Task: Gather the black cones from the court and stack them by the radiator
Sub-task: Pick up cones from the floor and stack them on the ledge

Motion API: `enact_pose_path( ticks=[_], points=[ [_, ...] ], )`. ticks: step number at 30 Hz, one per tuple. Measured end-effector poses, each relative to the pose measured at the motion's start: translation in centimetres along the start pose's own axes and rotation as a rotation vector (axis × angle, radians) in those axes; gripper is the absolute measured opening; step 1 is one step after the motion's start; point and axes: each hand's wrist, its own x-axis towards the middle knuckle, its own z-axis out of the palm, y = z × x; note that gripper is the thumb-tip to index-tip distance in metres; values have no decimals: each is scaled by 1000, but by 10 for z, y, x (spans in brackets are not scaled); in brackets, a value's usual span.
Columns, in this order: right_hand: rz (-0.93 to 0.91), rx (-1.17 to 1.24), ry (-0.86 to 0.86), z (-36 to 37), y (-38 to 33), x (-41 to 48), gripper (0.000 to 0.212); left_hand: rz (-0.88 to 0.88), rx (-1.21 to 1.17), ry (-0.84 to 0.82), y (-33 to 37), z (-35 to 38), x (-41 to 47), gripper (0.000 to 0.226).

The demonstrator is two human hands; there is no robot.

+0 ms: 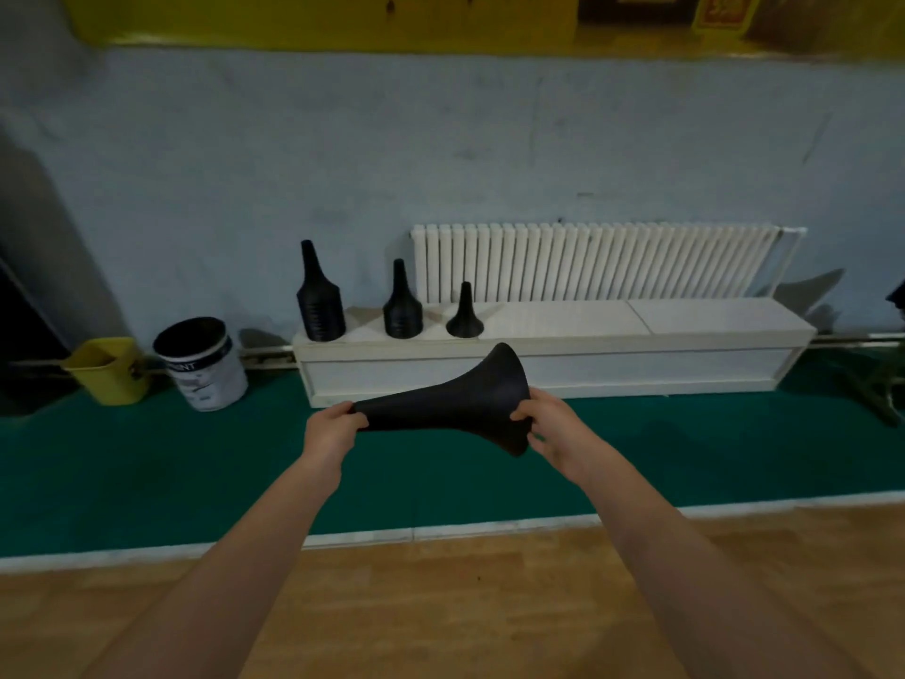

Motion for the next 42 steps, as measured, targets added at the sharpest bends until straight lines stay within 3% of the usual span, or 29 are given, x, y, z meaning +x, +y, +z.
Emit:
enact_pose_path(
  ticks=[16,34,42],
  points=[
    [15,-7,-48,117,-39,153,33,-61,-55,37,55,-56,172,38],
    [60,-9,-103,101,-125,408,46,1,-41,78,142,69,389,51],
    [127,-52,-111,119,-141,509,46,-31,-11,94,160,85,474,52]
  ],
)
